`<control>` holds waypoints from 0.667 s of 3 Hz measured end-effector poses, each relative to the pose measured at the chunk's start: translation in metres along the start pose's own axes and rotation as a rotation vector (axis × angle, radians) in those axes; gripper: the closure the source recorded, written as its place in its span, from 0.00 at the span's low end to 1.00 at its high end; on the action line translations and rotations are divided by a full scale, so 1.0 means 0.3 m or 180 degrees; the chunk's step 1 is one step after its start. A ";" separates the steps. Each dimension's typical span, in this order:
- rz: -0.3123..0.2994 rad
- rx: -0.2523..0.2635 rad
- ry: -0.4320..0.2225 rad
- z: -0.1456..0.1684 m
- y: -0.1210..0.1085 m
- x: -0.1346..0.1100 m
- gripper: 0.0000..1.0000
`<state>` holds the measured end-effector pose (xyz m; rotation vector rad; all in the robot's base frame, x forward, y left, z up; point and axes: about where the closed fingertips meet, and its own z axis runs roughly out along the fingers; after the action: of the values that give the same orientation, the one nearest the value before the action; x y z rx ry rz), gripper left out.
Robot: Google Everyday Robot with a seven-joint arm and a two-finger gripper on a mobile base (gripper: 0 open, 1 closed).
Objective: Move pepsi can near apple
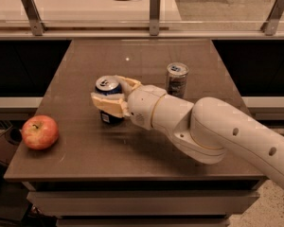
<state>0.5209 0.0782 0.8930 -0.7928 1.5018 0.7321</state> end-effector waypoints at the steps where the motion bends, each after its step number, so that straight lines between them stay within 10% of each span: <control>1: 0.0000 0.0000 0.0000 0.000 0.000 -0.003 1.00; 2: -0.0009 -0.0019 0.0001 0.009 0.021 0.000 1.00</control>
Offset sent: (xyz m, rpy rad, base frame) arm -0.0267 0.0416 -0.0114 -0.0110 -0.0124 0.0407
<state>0.5172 0.0840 0.8929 -0.7994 1.4990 0.7346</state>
